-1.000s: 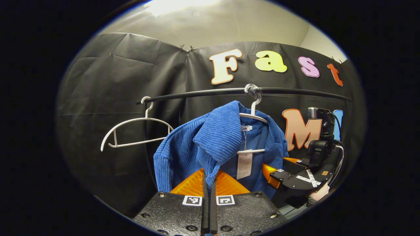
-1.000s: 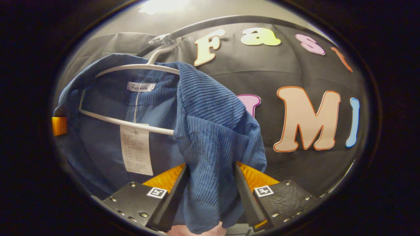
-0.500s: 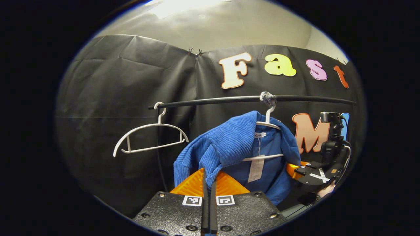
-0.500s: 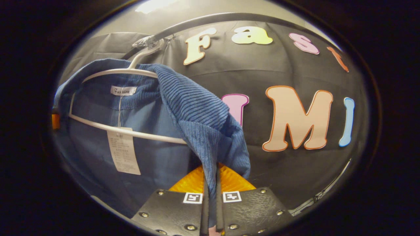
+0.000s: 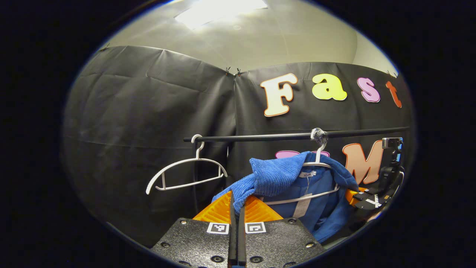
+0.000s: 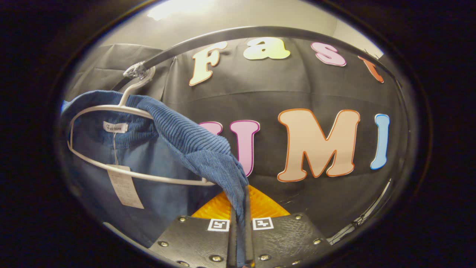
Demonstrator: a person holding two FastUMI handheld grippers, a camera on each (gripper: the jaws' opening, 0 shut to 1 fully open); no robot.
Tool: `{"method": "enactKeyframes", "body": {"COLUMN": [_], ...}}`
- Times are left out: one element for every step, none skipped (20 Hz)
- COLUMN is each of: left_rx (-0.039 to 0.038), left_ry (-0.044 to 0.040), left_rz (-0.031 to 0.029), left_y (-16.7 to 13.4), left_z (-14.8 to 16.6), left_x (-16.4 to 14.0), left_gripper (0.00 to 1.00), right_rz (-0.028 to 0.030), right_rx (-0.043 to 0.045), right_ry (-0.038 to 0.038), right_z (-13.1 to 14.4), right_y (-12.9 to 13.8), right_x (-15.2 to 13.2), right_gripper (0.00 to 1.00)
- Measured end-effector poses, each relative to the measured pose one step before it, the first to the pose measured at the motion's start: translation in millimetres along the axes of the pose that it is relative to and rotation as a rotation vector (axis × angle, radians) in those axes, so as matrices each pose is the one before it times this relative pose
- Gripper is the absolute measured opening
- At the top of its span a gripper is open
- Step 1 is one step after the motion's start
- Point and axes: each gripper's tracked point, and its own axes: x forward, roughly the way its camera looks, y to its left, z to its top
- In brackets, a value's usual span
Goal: Grasp the clothes on the hanger with both hands and then place them into the laundry hamper below.
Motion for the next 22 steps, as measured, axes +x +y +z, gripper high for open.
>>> {"method": "enactKeyframes", "body": {"left_rx": [0.00402, 0.00584, 0.00398, 0.00292, 0.00076, 0.00077, 0.00404, 0.0075, 0.00998, 0.00445, 0.00034, -0.00053, 0.00156, 0.00364, 0.00095, -0.01304, -0.02482, -0.02343, -0.00603, 0.00822, 0.0118, 0.01043], "left_ry": [-0.00495, -0.00443, -0.00539, -0.00673, -0.00583, -0.00726, -0.00699, -0.00661, -0.00567, -0.00823, -0.00844, -0.00611, -0.00613, -0.00549, -0.00077, 0.00317, -0.00109, -0.00048, 0.00007, 0.00019, 0.00299, 0.00231], "left_rz": [0.00349, 0.00417, 0.00367, 0.00405, 0.00298, 0.00218, 0.00277, -0.00083, 0.00149, -0.00071, -0.00134, -0.00077, -0.00003, 0.00022, -0.00115, -0.0034, -0.00555, -0.00427, -0.00153, -0.00179, -0.00251, -0.00719], "left_y": [2.53, 2.63, 2.98, 2.53, 2.7, 2.25, 1.62, 2.34, 1.45, 1.72, -0.3, 0.7, 1.38, 1.11, 0.92, 0.76, -0.38, 0.93, 1.75, 2.16, 1.06, -0.5], "left_z": [3.03, 1.89, 2.57, 2.54, 3.0, 3.03, 3.63, 1.03, 2.04, 2.94, 3.66, 1.31, 1.32, 2.16, 0.65, -0.48, 1.32, 1.14, -1.1, -2.53, -2.26, -1.99], "left_x": [1.57, 2.33, 1.95, 1.11, 2.32, 2.31, 2.42, 2.39, 1.76, 1.76, 1.8, 1.94, 2.22, 3.34, 2.83, 2.37, 2.63, 3.0, 3.88, 4.35, 4.07, 3.05], "left_gripper": [0.0, 0.0, 0.0, 0.0, 0.0, 0.04, 0.04, 0.0, 0.01, 0.01, 0.04, 0.0, 0.0, 0.01, 0.01, 0.0, 0.0, 0.0, 0.0, 0.04, 0.01, 0.01], "right_rz": [-0.00859, -0.00778, -0.00879, -0.00876, -0.00761, -0.00653, -0.00361, -0.00089, -0.00352, -0.00601, -0.00669, -0.00442, -0.0014, -0.00029, -0.00029, -0.00038, -0.00111, 0.00137, 0.00057, 0.00189, 0.00081, -0.00066], "right_rx": [-0.00745, -0.0089, -0.00774, -0.00232, 0.00183, 0.00466, 0.00568, 0.00483, 0.00124, -0.00399, -0.00575, -0.00281, 0.00007, 0.0011, 0.00039, 0.00149, 0.00145, 0.00241, 0.00025, 0.00146, 0.00213, 0.00167], "right_ry": [-0.00903, -0.01501, -0.01398, -0.01411, -0.01339, -0.01322, -0.00717, -0.00302, -0.00633, -0.01111, -0.0137, -0.00928, -0.00608, -0.00616, -0.00411, -0.00641, -0.00526, -0.00374, -0.00375, -0.00845, -0.0062, -0.00269], "right_z": [3.16, 4.9, 4.41, 4.44, 4.55, 4.47, 2.75, 2.17, 2.0, 3.52, 3.45, 2.62, 0.88, 2.04, 1.22, 2.02, 0.96, 1.38, 0.02, 1.97, 0.94, 0.2], "right_y": [-2.45, -2.68, -3.26, -3.25, -2.14, -2.87, -0.91, -0.76, -1.61, -1.96, -1.49, -0.6, 0.0, -0.04, 0.76, 0.17, -0.11, 0.38, 0.02, 1.17, 0.2, -0.2], "right_x": [1.77, 1.19, 1.38, 1.17, 1.19, 0.91, 2.92, 2.39, 1.8, 1.37, 2.98, 3.09, 3.7, 3.38, 2.42, 2.81, 3.51, 3.01, 3.2, 3.34, 3.16, 3.12], "right_gripper": [0.09, 0.09, 0.09, 0.09, 0.09, 0.09, 0.08, 0.08, 0.03, 0.08, 0.08, 0.08, 0.08, 0.08, 0.08, 0.08, 0.08, 0.08, 0.08, 0.08, 0.08, 0.08]}}
